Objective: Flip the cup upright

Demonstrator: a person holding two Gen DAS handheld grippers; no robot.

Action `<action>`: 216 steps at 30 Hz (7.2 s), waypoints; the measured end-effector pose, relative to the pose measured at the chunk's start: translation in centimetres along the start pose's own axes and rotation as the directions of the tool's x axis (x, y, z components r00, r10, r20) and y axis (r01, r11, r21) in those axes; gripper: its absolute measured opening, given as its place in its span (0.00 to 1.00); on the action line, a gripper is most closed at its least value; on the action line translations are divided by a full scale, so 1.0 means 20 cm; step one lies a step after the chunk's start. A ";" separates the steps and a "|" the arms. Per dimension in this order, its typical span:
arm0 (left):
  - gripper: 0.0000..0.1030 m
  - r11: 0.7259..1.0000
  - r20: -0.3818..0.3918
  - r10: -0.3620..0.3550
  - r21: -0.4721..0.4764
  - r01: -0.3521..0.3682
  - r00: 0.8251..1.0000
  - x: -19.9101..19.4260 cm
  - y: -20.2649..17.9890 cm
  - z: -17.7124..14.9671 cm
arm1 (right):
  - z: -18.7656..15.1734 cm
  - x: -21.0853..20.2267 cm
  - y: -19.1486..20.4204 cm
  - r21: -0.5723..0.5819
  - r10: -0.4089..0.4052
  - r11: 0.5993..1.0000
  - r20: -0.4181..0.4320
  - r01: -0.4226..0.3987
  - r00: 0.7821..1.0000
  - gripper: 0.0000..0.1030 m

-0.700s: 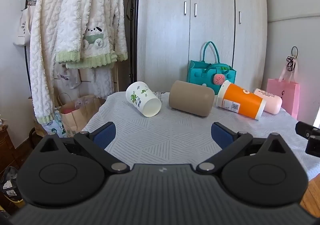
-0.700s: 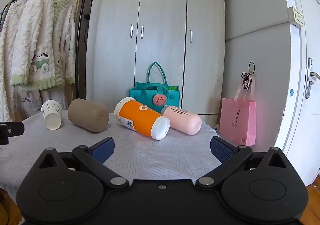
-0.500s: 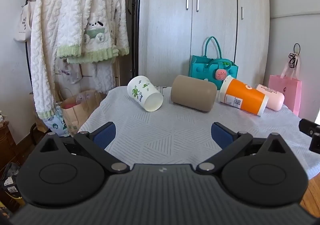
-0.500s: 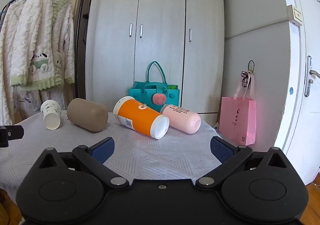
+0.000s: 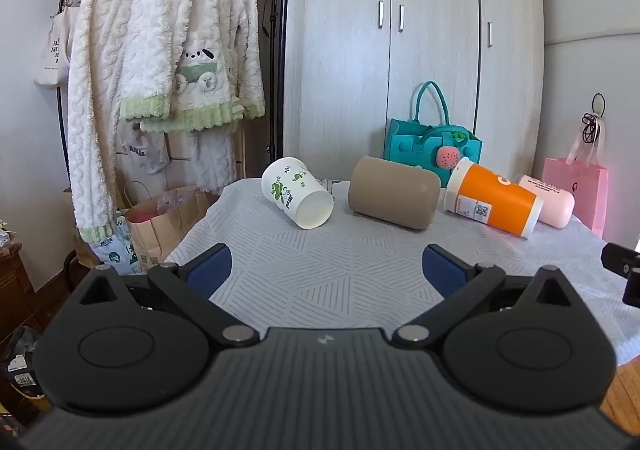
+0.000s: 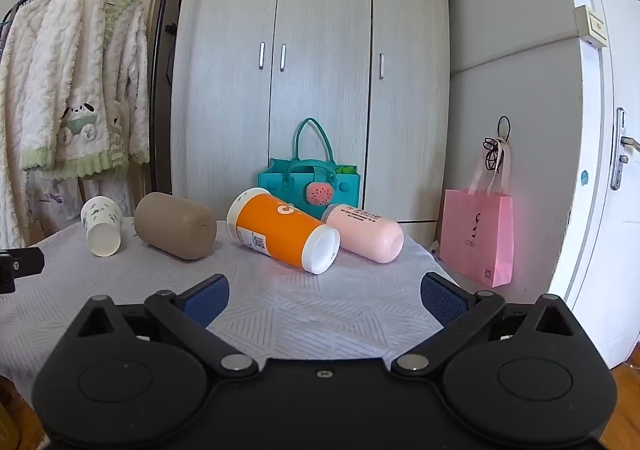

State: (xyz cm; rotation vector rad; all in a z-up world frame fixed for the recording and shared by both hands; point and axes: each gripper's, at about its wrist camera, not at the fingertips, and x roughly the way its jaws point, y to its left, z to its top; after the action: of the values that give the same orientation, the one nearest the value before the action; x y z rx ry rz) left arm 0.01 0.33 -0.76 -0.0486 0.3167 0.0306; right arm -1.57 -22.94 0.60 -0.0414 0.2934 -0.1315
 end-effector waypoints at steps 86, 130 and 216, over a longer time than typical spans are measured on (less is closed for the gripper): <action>1.00 0.918 -0.333 -0.395 -0.153 0.365 0.856 0.41 -0.37 0.31 | 0.32 0.25 -0.45 -0.097 0.363 0.914 -0.234 -0.393 0.902 1.00; 1.00 0.913 -0.453 -0.402 -0.129 0.388 0.796 1.00 -0.79 0.31 | 0.33 1.48 -0.50 -0.359 0.328 0.760 -0.507 -0.542 0.797 0.78; 1.00 0.743 -0.349 -0.644 -0.499 0.447 0.681 0.63 0.01 0.12 | 0.26 0.65 0.22 -0.123 0.440 0.773 -0.601 -0.622 0.667 0.84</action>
State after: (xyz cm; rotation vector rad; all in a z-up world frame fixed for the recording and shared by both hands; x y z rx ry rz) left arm 12.61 0.84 -2.46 -0.5516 0.8162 -0.5544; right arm 12.89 -20.17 1.49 -0.2435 0.8928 0.5255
